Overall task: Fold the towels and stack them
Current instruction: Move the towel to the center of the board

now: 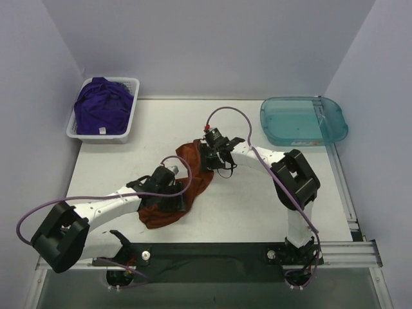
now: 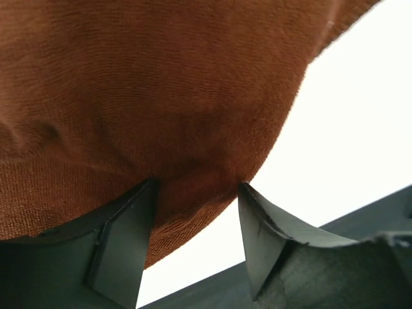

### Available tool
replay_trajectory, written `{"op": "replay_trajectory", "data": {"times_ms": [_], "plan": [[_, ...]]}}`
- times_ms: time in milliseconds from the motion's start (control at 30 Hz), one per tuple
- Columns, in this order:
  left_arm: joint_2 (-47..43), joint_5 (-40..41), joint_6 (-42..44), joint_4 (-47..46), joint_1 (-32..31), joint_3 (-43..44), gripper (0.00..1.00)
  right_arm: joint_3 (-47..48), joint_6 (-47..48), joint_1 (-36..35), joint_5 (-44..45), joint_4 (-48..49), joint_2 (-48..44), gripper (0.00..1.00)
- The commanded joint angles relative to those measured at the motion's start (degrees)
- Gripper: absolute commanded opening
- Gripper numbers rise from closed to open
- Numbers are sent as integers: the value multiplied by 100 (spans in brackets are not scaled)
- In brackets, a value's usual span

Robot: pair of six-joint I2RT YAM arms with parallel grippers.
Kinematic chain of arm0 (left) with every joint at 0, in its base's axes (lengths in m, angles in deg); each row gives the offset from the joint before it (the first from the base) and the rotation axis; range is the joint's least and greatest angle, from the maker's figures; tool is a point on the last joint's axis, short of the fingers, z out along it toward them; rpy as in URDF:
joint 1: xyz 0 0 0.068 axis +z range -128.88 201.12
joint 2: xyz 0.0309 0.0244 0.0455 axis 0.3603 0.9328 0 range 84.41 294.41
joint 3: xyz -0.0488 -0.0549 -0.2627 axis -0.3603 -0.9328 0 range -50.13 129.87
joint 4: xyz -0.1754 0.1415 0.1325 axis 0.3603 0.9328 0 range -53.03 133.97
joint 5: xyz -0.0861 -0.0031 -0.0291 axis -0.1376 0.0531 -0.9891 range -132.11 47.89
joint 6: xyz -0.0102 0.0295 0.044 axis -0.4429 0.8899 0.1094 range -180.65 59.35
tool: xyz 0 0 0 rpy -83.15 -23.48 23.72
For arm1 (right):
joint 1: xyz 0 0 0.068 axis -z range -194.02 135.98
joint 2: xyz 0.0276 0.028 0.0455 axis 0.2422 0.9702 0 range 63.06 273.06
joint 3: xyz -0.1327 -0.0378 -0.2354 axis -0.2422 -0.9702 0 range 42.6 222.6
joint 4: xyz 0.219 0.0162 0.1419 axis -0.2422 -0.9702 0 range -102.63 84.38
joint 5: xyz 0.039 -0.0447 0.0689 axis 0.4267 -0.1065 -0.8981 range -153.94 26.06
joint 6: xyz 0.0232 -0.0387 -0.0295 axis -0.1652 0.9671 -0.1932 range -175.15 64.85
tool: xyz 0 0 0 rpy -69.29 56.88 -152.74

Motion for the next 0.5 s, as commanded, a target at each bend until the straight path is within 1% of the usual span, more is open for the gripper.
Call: {"op": "replay_trajectory", "data": {"times_ms": [0,100,167,200,267,300,400,467], "plan": [[-278,-238,-349,-275,-175,-183,63,-302,-122,2,180,-113,-153,42],[-655,-238,-507,-258,-307,-298,58,-926,-87,124,233,-104,-434,32],[-815,-229,-604,-232,-386,-376,57,-1312,-87,239,251,-113,-706,28],[-946,-246,-640,-223,-395,-420,57,-1715,-104,378,251,-96,-794,23],[-1052,-273,-710,-214,-430,-526,57,-2103,-113,520,251,-25,-1110,20],[-1157,-342,-763,-205,-439,-613,57,-2514,-122,668,242,10,-1233,17],[-1429,-448,-860,-92,-474,-737,56,-3201,-174,906,233,115,-1760,16],[-1597,-475,-886,-3,-509,-729,55,-3440,-183,1109,303,142,-2191,16]]}}
